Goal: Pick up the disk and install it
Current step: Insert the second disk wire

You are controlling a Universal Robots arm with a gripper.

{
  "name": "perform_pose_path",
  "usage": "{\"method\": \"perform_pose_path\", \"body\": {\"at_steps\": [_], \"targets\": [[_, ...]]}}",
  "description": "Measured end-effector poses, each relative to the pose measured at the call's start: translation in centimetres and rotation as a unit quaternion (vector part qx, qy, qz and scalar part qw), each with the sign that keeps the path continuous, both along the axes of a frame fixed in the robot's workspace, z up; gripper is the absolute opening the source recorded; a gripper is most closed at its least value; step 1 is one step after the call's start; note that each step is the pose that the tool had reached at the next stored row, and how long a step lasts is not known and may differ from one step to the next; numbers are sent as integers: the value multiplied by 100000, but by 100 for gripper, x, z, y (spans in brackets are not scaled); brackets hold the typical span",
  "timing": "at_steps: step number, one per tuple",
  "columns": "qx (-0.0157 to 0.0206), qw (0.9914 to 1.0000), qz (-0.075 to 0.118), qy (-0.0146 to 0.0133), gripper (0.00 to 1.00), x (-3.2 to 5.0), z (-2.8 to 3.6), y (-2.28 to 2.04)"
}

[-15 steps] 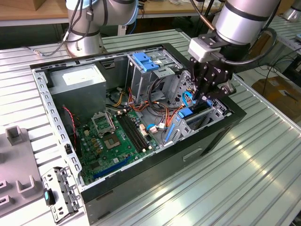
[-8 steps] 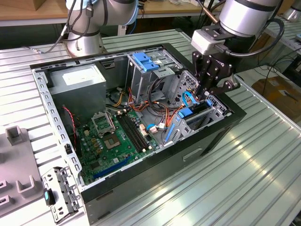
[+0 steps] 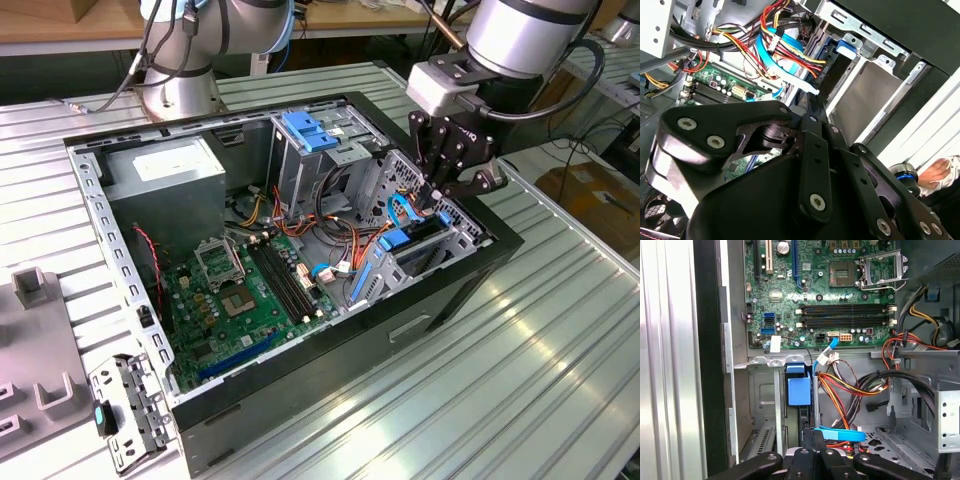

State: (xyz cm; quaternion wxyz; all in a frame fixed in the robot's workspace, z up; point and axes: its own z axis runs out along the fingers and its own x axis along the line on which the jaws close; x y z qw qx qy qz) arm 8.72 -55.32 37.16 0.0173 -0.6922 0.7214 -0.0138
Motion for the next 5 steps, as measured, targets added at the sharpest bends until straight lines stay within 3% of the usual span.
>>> {"method": "perform_pose_path", "body": {"at_steps": [5], "targets": [[66,100000,2,1,11,0,0,0]]}}
